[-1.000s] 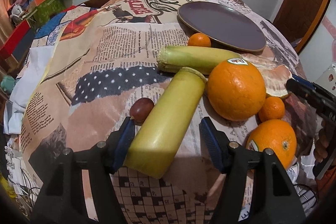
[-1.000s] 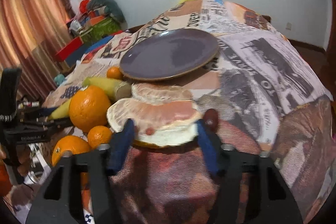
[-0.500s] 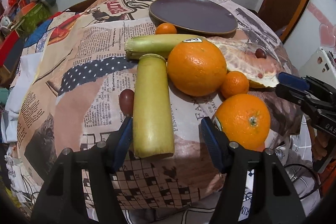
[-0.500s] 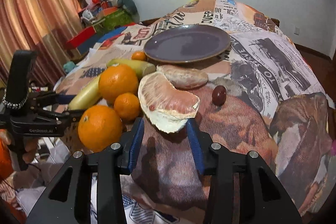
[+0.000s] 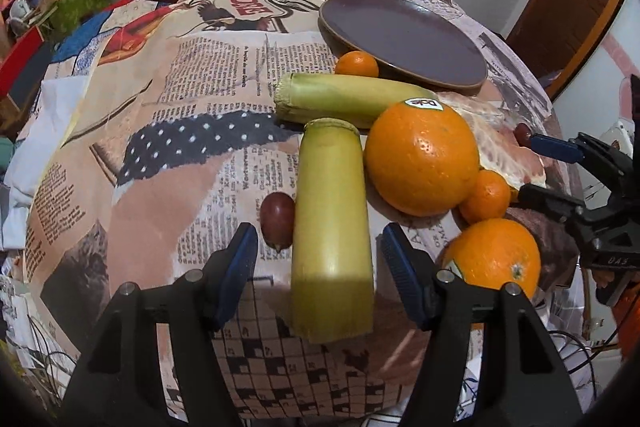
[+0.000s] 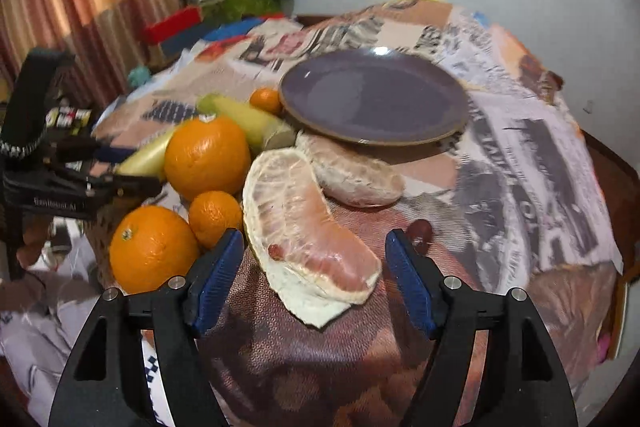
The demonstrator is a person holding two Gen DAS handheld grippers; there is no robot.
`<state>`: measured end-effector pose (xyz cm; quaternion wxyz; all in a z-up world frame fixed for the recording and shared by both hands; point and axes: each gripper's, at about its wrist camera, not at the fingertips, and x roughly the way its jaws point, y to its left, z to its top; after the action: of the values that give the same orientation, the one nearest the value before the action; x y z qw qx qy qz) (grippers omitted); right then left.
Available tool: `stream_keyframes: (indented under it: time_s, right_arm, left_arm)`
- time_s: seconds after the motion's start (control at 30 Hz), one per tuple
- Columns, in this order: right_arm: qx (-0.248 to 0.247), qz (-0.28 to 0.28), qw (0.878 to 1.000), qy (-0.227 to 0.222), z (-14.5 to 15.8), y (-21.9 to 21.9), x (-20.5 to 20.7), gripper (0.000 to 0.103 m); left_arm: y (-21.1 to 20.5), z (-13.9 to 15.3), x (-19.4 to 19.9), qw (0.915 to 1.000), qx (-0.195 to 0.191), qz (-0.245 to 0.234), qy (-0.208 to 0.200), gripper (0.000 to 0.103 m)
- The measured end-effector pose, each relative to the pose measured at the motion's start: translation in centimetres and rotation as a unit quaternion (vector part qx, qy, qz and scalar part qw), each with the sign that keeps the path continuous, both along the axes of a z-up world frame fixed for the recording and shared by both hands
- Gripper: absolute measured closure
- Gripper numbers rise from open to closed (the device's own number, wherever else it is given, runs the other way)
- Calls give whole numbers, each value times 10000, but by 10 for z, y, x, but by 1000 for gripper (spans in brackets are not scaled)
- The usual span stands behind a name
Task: Organize fruits
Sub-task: 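Close the right gripper on the peeled pomelo segment while left tool approaches the yellow cylinder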
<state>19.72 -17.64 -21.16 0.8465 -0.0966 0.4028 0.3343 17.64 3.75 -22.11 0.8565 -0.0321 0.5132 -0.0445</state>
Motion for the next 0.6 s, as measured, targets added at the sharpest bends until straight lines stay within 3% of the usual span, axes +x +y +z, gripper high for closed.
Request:
stream_keyframes:
  time_s: [0.17, 0.3, 0.43, 0.6]
  right_arm:
    - [-259, 311, 9991, 91, -10, 13, 5, 30]
    - [-305, 364, 9988, 134, -13, 14, 7, 34]
    - [-199, 244, 9994, 156, -10, 5, 1, 37]
    - [-108, -76, 9996, 238, -9, -9, -16, 40]
  left_arm:
    - [-7, -2, 4, 9997, 205, -62, -82, 38]
    - [-5, -1, 3, 9995, 303, -46, -109, 49]
    - [4, 1, -2, 9999, 102, -23, -67, 50]
    - [3, 3, -11, 9999, 138, -7, -63, 50]
